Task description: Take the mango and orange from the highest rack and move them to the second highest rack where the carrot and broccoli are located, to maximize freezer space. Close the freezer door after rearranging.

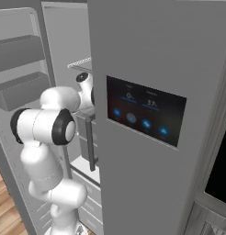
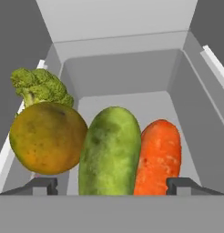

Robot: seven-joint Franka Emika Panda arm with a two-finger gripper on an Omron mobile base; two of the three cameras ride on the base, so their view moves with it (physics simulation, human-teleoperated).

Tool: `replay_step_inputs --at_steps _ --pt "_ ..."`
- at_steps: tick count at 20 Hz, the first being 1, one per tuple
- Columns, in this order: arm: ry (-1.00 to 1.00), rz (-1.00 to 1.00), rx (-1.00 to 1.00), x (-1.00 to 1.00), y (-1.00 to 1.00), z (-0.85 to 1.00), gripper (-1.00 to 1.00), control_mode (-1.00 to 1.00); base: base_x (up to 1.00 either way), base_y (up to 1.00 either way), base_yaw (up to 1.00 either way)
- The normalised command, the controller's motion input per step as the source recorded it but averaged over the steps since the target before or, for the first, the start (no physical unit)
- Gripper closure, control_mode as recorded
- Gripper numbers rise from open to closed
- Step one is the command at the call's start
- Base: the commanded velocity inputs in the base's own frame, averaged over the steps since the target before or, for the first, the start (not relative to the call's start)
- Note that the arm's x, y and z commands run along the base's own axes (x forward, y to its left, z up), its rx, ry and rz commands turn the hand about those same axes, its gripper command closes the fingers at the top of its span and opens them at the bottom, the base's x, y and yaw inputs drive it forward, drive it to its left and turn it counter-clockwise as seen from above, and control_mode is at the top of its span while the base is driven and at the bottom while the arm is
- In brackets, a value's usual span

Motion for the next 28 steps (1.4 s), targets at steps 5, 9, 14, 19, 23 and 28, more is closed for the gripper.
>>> replay_step_inputs --at_steps 5,9,14,19,23,28 --pt "-0.05 0.0 0.0 -0.32 0.03 0.4 -1.0 -1.0 0.0 0.0 0.0" --pt "0.0 0.0 0.0 -0.44 0.13 0.44 -1.0 -1.0 0.0 0.0 0.0" --pt "0.0 0.0 0.0 -0.73 0.18 0.22 -1.0 -1.0 0.0 0.0 0.0" --pt "0.0 0.02 0.0 -0.91 0.14 0.12 -1.0 -1.0 0.0 0.0 0.0" --pt "0.0 0.05 0.0 -0.96 0.07 0.15 -1.0 -1.0 0.0 0.0 0.0" --pt "0.0 0.12 0.0 -0.99 0.05 0.21 -1.0 -1.0 0.0 0.0 0.0"
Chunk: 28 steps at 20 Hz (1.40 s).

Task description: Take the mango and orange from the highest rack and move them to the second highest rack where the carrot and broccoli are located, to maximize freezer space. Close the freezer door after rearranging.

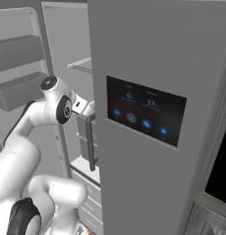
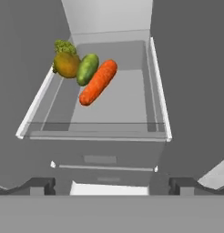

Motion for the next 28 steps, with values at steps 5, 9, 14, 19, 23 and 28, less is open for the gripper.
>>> replay_step_inputs --at_steps 5,9,14,19,23,28 --pt "0.0 0.17 0.0 -0.88 0.1 0.14 -1.0 -1.0 0.0 0.0 0.0" --pt "0.0 0.12 0.0 -0.87 0.17 0.01 -1.0 -1.0 0.0 0.0 0.0" --pt "0.0 0.04 0.0 -0.93 0.01 0.0 -1.0 -1.0 0.0 0.0 0.0" --pt "-0.02 0.0 0.0 -0.2 0.0 -0.03 -1.0 1.0 -0.8 0.1 0.0" --pt "0.0 0.0 0.0 0.0 0.0 0.0 -1.0 1.0 -0.78 0.79 0.03" --pt "0.0 0.0 0.0 0.0 0.0 0.0 -1.0 1.0 -0.26 1.0 0.04"
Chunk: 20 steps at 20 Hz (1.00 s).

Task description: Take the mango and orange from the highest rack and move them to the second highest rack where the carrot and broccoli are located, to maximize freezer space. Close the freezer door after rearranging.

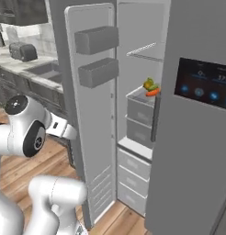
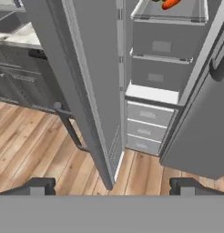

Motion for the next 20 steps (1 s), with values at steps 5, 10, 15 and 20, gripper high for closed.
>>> replay_step_inputs --at_steps 5,10,15,20 --pt "0.0 0.0 0.0 0.0 0.0 0.0 -1.0 1.0 0.26 1.0 -0.24" --pt "0.0 0.0 0.0 0.0 0.0 0.0 -1.0 1.0 0.37 0.74 -0.63" --pt "0.0 0.0 0.0 0.0 0.0 0.0 -1.0 1.0 0.21 0.71 -0.69" --pt "0.0 0.0 0.0 0.0 0.0 0.0 -1.0 1.0 0.28 0.69 -0.67"
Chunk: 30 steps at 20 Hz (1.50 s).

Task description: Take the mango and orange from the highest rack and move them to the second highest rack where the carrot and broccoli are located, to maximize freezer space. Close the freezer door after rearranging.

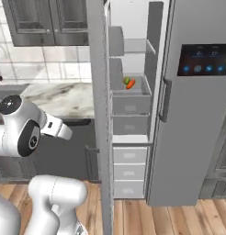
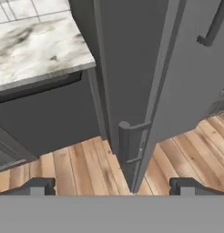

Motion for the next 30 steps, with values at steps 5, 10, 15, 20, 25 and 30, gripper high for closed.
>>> replay_step_inputs --at_steps 5,10,15,20,25,30 --pt "0.0 0.0 0.0 0.0 0.0 0.0 -1.0 1.0 0.31 0.64 -0.61" --pt "0.0 0.0 0.0 0.0 0.0 0.0 -1.0 1.0 0.37 0.77 -0.5" --pt "0.0 0.0 0.0 0.0 0.0 0.0 -1.0 1.0 0.42 0.58 -0.42" --pt "0.0 0.0 0.0 0.0 0.0 0.0 -1.0 1.0 0.43 0.27 -0.32" --pt "0.0 -0.21 0.02 0.35 -0.08 -0.08 -1.0 -1.0 0.08 0.0 -0.05" --pt "0.0 -0.29 0.03 0.49 -0.43 -0.12 -1.0 -1.0 0.0 0.0 0.0"
